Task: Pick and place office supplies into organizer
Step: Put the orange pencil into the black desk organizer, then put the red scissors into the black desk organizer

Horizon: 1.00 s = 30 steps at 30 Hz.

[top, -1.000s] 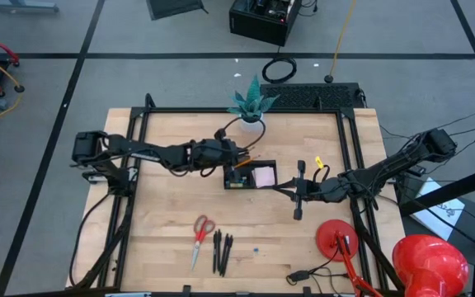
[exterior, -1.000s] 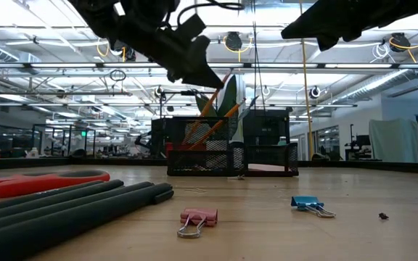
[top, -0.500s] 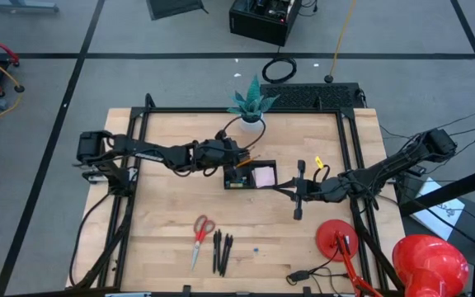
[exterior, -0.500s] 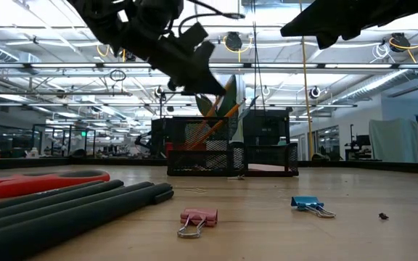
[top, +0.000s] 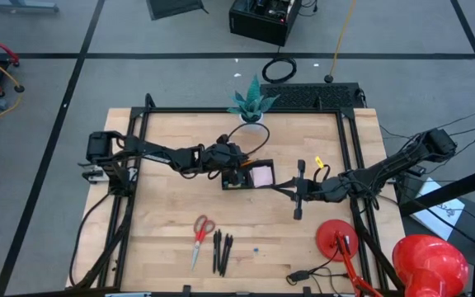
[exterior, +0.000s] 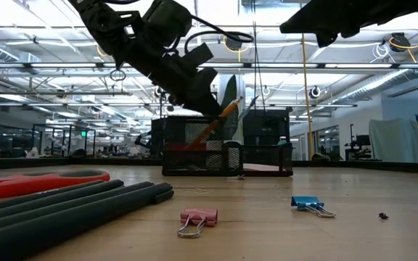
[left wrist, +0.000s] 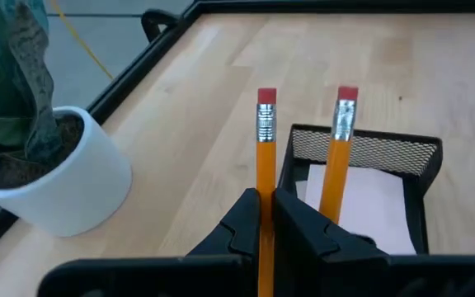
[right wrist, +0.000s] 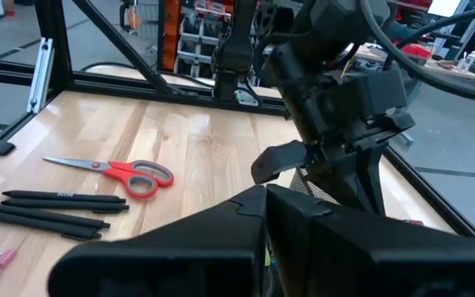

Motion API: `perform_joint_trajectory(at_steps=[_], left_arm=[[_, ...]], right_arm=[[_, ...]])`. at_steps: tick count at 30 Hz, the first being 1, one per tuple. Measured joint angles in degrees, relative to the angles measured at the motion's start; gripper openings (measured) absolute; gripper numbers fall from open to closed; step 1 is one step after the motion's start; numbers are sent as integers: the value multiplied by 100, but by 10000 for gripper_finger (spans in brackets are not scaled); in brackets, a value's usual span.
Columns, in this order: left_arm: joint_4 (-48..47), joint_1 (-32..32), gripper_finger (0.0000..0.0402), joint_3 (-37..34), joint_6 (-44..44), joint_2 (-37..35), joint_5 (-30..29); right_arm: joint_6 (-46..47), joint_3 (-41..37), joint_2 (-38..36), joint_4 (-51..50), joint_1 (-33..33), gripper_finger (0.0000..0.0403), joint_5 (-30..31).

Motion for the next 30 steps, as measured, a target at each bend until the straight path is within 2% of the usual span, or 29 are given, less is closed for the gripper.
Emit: perform_joint_trajectory(at_steps=[9,12,24,30], left_arm=[[-82,-10,31,0,78,-7,38],[-72,-6,33,0,180,-9,275],[-54,-12,116,0,452,-9,187],[106,-12,128,-4,750,-137,173]], right_arm=[[-2,0,0,5,0,4,0],[-2,0,0,5,0,4,0],[0,0,0,5,0,4,0],[-2,0,0,3,0,4,0]])
